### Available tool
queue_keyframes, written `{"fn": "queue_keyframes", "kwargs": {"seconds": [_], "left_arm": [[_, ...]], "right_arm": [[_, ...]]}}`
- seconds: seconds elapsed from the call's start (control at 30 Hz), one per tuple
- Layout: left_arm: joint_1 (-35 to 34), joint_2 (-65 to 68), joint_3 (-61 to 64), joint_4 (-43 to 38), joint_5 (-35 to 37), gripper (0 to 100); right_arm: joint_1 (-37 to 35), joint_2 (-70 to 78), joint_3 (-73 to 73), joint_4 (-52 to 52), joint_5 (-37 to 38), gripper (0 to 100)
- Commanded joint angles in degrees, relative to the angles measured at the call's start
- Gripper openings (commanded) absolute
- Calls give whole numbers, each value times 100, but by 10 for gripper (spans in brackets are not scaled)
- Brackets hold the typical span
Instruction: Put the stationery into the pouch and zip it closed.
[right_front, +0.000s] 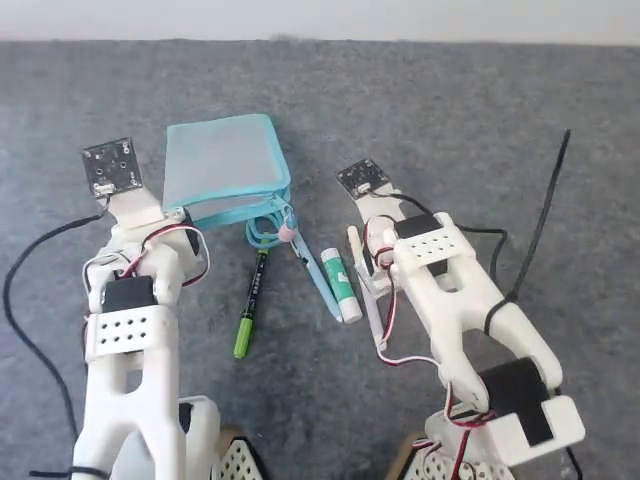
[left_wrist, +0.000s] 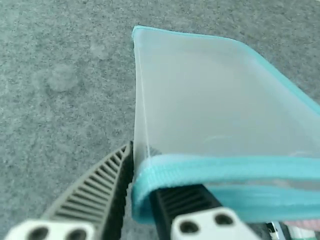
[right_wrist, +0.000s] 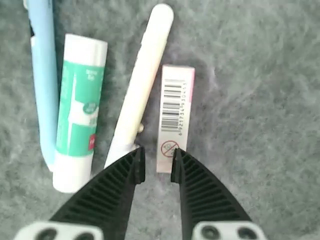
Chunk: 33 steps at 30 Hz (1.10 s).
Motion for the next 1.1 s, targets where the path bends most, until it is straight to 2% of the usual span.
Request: {"fn": "queue_keyframes", "kwargs": {"seconds": [0.0, 0.37, 0.6, 1.07], "left_arm": [[26, -53, -48, -158, -79, 11], [26, -53, -48, -158, -79, 11], [26, -53, -48, -158, -79, 11], [26, -53, 13, -158, -79, 11]], "right_arm": [[57, 66, -308, -295, 114, 102], [75, 145, -308, -312, 158, 106], [31, 154, -308, -224, 378, 260], [66, 409, -281, -286, 352, 241]]}}
